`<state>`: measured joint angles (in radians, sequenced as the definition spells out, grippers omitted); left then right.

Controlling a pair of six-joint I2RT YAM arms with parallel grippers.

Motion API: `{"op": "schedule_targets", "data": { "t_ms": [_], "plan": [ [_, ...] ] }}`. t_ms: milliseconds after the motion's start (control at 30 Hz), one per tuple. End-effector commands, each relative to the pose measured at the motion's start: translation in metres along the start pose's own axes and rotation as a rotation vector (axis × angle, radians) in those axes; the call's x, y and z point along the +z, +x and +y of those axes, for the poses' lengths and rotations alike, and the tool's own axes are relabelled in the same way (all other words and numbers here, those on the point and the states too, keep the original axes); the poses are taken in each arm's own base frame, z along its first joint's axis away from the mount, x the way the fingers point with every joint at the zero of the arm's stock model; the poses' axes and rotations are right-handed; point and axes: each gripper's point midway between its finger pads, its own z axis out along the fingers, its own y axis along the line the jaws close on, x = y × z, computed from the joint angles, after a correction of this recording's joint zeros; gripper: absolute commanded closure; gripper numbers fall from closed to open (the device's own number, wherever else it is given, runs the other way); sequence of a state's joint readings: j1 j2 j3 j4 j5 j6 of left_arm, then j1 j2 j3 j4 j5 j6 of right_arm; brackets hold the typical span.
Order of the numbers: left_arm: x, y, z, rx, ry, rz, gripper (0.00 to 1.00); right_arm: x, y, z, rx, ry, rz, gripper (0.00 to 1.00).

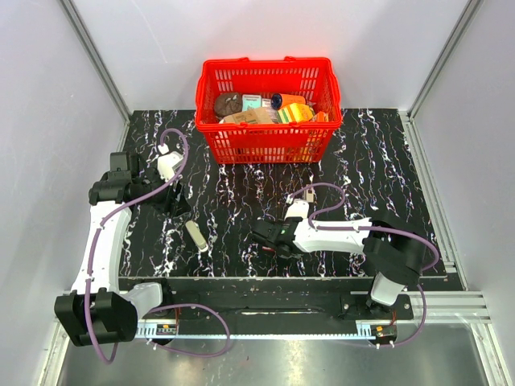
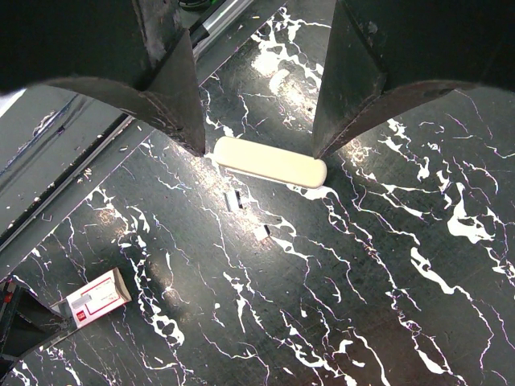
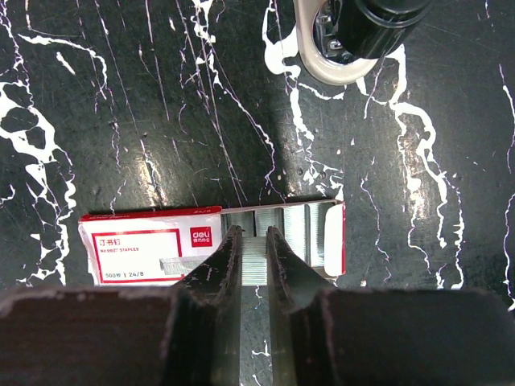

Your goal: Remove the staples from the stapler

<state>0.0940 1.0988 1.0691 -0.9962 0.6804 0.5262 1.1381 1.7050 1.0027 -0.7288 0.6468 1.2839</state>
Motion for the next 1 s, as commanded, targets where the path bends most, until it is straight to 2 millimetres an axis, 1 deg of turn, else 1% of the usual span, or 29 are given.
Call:
{"op": "schedule_targets", "data": {
  "t_ms": [0,333,533,967],
  "plan": [
    [-0.003,-0.0046,0.0014,0.03,-0.013,-0.027,0.4,0.0023,-0.0079,-0.0003,0.004,0.01,-0.063,1.0],
    [-0.0031,-0.003,0.0011,0.033,-0.015,-0.026,0.4,0.0049,-0.0054,0.0001,-0.012,0.017,-0.058,1.0],
    [-0.0036,-0.0016,0.0008,0.038,-0.018,-0.024,0.4,0.0051,-0.0052,0.0008,-0.015,0.017,-0.057,0.91],
    [-0.0033,-0.0009,-0.0003,0.035,-0.012,-0.022,0.4,0.0048,-0.0061,0.003,-0.031,0.006,-0.059,0.82]
  ]
}}
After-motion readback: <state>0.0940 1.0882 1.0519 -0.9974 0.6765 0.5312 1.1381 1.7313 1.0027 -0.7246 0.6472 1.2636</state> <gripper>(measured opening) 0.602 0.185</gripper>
